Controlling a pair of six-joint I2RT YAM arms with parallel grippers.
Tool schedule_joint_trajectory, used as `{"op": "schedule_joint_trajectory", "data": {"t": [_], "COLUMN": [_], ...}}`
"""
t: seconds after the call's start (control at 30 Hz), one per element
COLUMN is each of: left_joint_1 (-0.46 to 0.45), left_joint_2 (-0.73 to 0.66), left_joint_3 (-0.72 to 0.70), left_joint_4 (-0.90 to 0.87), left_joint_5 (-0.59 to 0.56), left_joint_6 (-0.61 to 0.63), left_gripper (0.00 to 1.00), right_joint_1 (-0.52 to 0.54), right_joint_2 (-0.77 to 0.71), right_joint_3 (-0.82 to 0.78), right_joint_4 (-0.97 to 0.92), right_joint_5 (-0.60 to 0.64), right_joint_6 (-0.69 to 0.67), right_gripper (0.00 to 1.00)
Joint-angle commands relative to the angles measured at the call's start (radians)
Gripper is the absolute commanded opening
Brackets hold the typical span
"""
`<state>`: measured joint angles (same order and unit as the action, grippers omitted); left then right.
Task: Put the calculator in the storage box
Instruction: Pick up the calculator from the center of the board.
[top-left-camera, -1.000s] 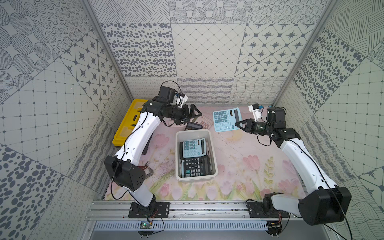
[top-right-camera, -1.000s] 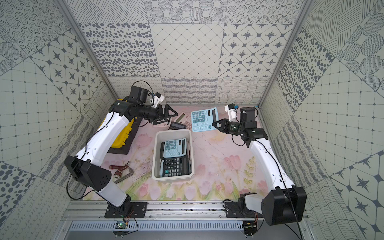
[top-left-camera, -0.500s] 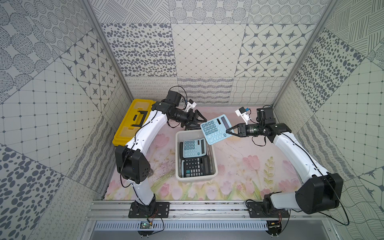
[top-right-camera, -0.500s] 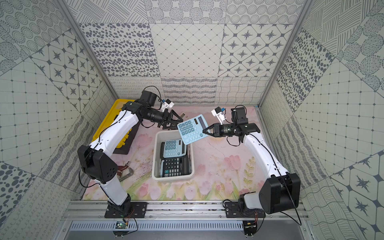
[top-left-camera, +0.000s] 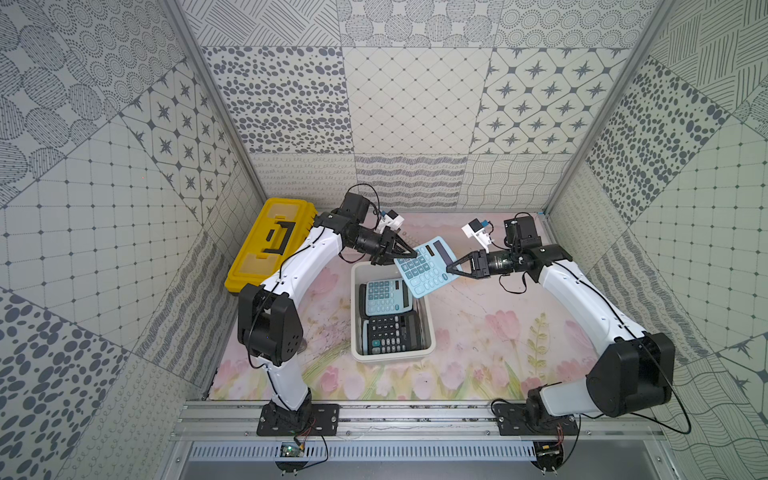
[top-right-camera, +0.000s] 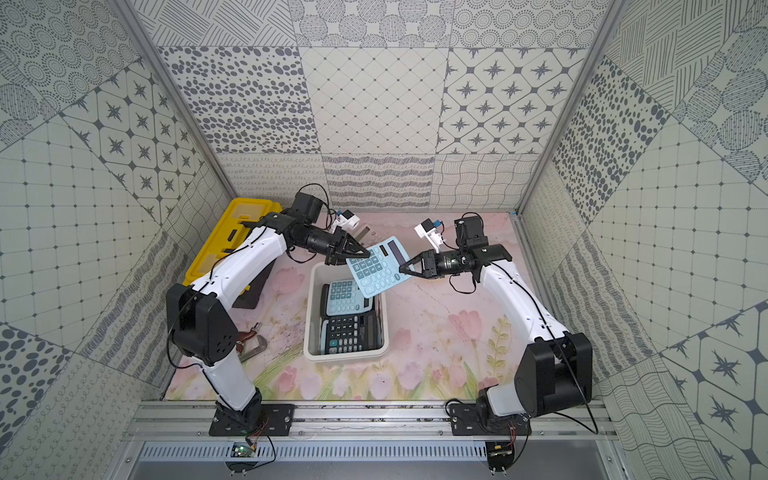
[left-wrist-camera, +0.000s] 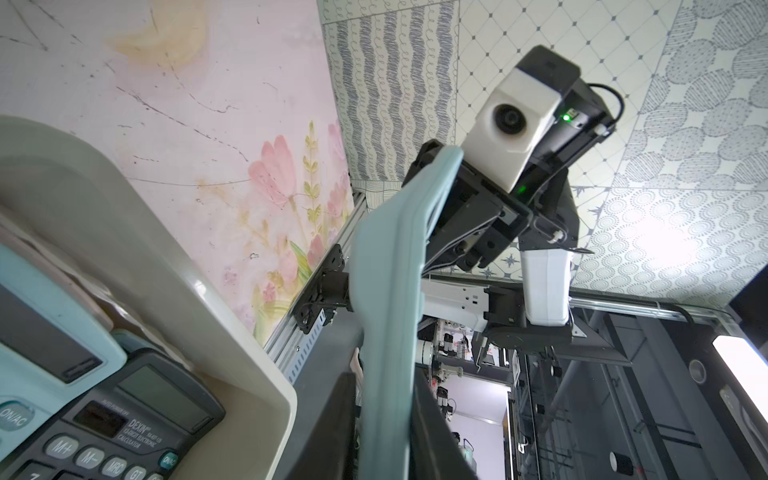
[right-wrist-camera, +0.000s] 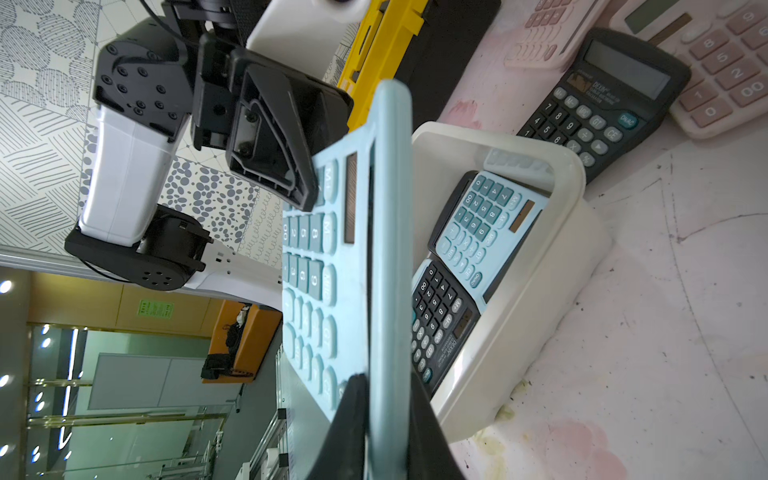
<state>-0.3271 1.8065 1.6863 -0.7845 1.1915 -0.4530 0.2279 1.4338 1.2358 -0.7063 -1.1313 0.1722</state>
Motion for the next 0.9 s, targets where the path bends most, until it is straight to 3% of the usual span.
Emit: {"op": "schedule_joint_trajectory", "data": {"t": [0.0, 0.1, 0.13, 0.27, 0.33, 0.4, 0.5, 0.7, 0.87], "left_joint_1": [-0.007, -0.007, -0.007, -0.006, -0.005, -0.004, -0.006, -0.016, -0.036], "left_joint_2": [-0.019, -0.036, -0.043, -0.068, -0.09, -0.116, -0.157, -0.307, -0.406], "left_joint_3": [-0.035, -0.057, -0.061, -0.08, -0.093, -0.115, -0.137, -0.306, -0.471], "left_joint_4": [0.085, 0.12, 0.127, 0.198, 0.256, 0.329, 0.407, 0.668, 0.938], "left_joint_5": [0.101, 0.095, 0.088, 0.05, 0.0, -0.056, -0.213, -0.519, -0.753], "left_joint_6": [-0.059, -0.088, -0.096, -0.167, -0.226, -0.299, -0.391, -0.593, -0.78], "left_gripper": [0.15, 0.13, 0.13, 0.08, 0.06, 0.05, 0.03, 0.03, 0.0], "right_joint_1": [0.008, 0.008, 0.008, 0.006, 0.003, -0.001, -0.003, -0.004, 0.001], "right_joint_2": [0.001, -0.005, -0.008, -0.025, -0.04, -0.054, -0.08, -0.168, -0.27], "right_joint_3": [0.044, 0.042, 0.043, 0.041, 0.041, 0.038, 0.027, -0.058, -0.218], "right_joint_4": [0.062, 0.066, 0.07, 0.079, 0.079, 0.085, 0.099, 0.243, 0.571], "right_joint_5": [-0.022, -0.01, -0.003, 0.041, 0.074, 0.105, 0.144, 0.19, 0.281], "right_joint_6": [-0.037, -0.037, -0.033, -0.013, 0.004, 0.036, 0.086, 0.266, 0.58], "right_gripper": [0.0, 0.12, 0.22, 0.43, 0.51, 0.53, 0.61, 0.96, 0.97]}}
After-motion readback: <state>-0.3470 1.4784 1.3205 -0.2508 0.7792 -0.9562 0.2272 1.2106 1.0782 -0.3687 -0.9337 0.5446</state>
